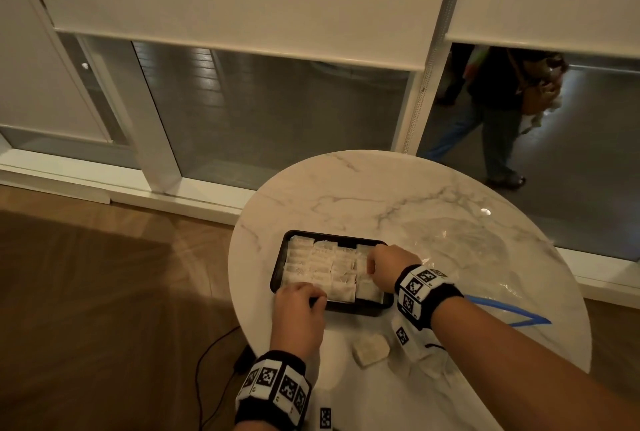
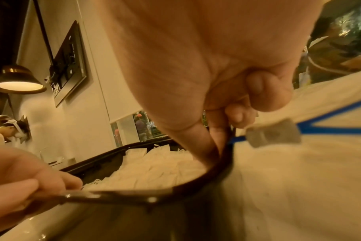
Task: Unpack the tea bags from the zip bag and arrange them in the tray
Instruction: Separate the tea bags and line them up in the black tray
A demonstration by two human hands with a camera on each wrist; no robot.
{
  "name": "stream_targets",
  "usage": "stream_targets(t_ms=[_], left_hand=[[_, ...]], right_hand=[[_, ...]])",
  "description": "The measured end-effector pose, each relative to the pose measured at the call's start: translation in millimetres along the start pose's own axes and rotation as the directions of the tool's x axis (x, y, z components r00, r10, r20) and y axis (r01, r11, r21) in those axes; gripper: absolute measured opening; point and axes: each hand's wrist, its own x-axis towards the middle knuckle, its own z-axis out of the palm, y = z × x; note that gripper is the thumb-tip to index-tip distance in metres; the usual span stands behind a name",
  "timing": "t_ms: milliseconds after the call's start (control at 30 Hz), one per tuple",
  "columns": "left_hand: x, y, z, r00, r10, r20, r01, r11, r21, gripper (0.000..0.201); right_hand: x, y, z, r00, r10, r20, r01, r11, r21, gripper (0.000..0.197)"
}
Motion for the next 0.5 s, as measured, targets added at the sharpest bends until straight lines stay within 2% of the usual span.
stream_targets(t_ms=[133,233,367,500], left_hand=[[-0.3,0.1,-0.7,1.000,-0.003,0.006,0.003,1.000,-0.015,0.016],[-0.2,-1.1,0.0,1.000,-0.002,0.011,0.002,1.000,-0.022,0.016],[0.8,-1.7,1.1,1.000,-0.004,0.010,0.005,1.000,-0.023,0.015],[0.1,-2.2,1.0,1.000,0.000,0.018,0.000,1.000,-0.019,0.013]], right_hand=[[-1.7,1.4,5.2,0.998,0.004,-0.062,0.002,0.995,0.105,0.029],[-6.7,0.9,7.9,0.989,-0.039,-0.145,0.064,0.983,0.173,0.031],[-20.9,-6.4,20.0,0.989,-0.136,-0.061,0.134,0.990,-0.043,0.029],[-24.0,-7.8,28.9,0.994,-0.093,0.050,0.096,0.994,-0.057,0.032]])
